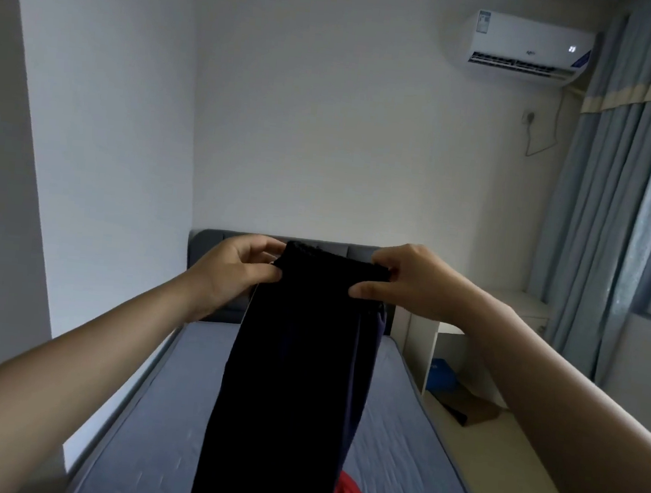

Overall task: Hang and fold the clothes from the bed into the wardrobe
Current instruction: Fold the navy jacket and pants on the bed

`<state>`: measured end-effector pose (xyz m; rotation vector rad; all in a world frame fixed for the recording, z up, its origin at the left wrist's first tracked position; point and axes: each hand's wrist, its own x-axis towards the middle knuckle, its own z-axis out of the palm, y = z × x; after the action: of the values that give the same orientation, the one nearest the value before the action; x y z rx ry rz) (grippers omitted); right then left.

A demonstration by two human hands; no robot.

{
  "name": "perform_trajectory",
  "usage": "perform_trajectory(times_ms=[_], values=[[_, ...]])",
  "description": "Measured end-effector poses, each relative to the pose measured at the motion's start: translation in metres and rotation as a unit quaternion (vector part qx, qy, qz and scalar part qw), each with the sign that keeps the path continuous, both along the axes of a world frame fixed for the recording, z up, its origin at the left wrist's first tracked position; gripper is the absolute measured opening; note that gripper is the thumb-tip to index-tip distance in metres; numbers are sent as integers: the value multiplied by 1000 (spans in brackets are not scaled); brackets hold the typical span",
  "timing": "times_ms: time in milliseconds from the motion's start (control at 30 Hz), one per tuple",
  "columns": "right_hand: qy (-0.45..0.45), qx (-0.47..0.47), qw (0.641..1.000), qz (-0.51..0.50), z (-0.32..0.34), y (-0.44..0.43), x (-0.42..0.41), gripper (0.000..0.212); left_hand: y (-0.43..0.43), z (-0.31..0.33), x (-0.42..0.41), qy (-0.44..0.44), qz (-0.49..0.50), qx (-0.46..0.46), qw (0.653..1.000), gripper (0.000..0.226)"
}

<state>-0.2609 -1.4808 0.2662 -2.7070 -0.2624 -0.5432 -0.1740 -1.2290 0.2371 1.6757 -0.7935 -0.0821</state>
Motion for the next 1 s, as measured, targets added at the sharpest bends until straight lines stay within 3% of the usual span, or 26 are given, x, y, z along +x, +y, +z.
perform_trajectory(times_ms=[200,300,367,500,633,733,800,867,1000], values=[[-85,85,992,36,5,23,0,32,16,17,1,-29,12,79,996,32],[-59,182,981,30,9,26,1,48,21,20,1,-35,12,73,997,30],[-13,221,975,32,8,23,3,45,20,18,0,-29,1,55,998,33],[-3,200,979,24,1,24,7,39,14,12,-3,-61,22,89,994,38],[-53,158,986,26,3,36,9,32,16,27,-4,6,-27,128,991,58],[-73,159,984,39,8,48,11,32,8,39,-5,-105,50,228,967,82],[-88,163,982,39,9,55,12,32,0,42,-6,-197,99,302,927,65],[-98,190,976,44,4,57,13,28,-4,42,-5,-227,102,337,908,39],[-21,269,958,96,-30,42,16,29,0,36,-1,-212,75,327,918,29]])
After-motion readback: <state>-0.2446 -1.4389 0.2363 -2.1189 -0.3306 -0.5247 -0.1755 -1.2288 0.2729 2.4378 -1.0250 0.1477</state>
